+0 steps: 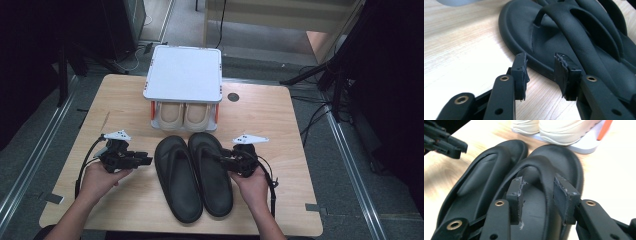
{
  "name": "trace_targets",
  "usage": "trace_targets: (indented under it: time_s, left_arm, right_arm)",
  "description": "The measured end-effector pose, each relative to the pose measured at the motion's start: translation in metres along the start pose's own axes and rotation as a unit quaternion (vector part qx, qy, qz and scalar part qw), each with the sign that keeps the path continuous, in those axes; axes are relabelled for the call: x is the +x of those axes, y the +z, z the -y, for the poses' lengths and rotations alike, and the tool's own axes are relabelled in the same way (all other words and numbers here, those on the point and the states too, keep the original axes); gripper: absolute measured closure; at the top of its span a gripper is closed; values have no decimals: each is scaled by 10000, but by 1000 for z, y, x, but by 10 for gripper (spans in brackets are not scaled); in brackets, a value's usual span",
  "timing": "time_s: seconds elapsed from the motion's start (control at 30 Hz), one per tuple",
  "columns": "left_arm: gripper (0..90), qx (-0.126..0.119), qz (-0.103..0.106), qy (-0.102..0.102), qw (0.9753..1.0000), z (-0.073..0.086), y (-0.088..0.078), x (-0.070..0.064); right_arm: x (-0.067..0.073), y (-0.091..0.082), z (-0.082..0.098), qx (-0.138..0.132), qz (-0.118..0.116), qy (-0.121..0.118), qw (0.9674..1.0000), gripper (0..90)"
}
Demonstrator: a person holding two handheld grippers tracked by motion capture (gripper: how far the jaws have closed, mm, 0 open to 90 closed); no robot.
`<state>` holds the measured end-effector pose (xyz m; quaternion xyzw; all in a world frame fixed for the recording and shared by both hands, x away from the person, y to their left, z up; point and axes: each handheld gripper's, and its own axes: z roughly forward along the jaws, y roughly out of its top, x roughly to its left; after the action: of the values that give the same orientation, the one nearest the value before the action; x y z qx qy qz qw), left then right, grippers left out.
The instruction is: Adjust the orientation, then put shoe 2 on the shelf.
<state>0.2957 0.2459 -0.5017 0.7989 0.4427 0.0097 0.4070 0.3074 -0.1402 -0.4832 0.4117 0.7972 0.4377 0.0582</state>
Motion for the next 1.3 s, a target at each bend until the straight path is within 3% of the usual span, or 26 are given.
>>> trace_targets:
  time_s: [0.37, 0.63, 0.77, 0.87, 1.1, 1.3]
  left_arm:
    - [552, -186, -31, 25, 9998, -2, -9, 5]
    - [519, -255, -63, 14, 9997, -4, -11, 7]
    - [505, -287, -85, 36, 9995, -5, -12, 7]
    - [498, -322, -105, 42, 9994, -5, -13, 7]
    - [490, -392, -128, 52, 9991, -3, -17, 9]
    - [484, -430, -156, 54, 9989, -2, -20, 9]
  right_arm:
    - [15, 7, 1, 70, -103, -118, 9999, 617]
    - [23, 11, 4, 42, -136, -53, 9999, 606]
    - [33, 14, 5, 18, -87, -243, 9997, 602]
    - [38, 17, 8, -2, -118, -148, 9998, 587]
    - [50, 28, 12, 54, -18, -224, 9997, 545]
    - [57, 39, 16, 105, 32, 1, 9999, 465]
